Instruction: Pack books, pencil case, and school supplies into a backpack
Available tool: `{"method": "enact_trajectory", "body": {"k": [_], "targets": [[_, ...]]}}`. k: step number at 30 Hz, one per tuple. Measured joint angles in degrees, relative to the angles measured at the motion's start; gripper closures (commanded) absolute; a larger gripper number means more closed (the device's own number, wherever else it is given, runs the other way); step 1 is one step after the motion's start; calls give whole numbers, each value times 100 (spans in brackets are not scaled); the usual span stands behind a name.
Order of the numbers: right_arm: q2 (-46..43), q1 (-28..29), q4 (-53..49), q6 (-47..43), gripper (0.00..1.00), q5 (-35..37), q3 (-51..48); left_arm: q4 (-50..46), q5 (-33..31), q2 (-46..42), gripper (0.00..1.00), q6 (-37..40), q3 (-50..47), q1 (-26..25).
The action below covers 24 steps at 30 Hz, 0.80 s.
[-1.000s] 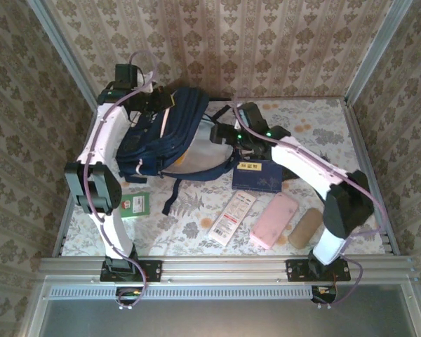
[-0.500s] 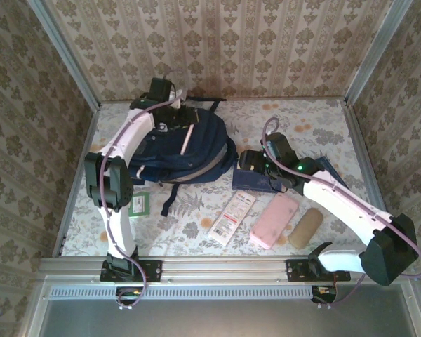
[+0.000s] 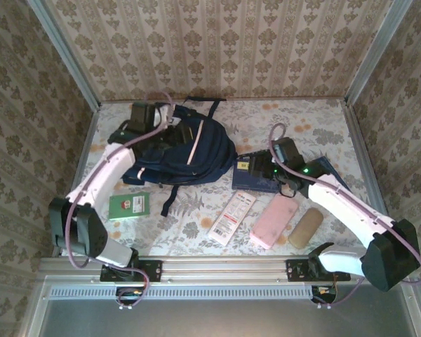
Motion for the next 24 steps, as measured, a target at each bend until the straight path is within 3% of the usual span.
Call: {"method": "enact_trajectory", "body": {"k": [4,8,14,24], "targets": [[15,-833,133,254,8,-389,-463,564,177,48,45,-280,-855,-833],[236,-1436,575,627,8,-927,-822,894,306,413,43,-494,-1115,-1403],[863,-1961,1231,984,9,-1499,-1064,1438,363,1008,43,-605,-911,-1646],[1742,-2194,1860,1108,13,-2205,-1067,1792,323,2354,47,-719,-428,-1991]]}}
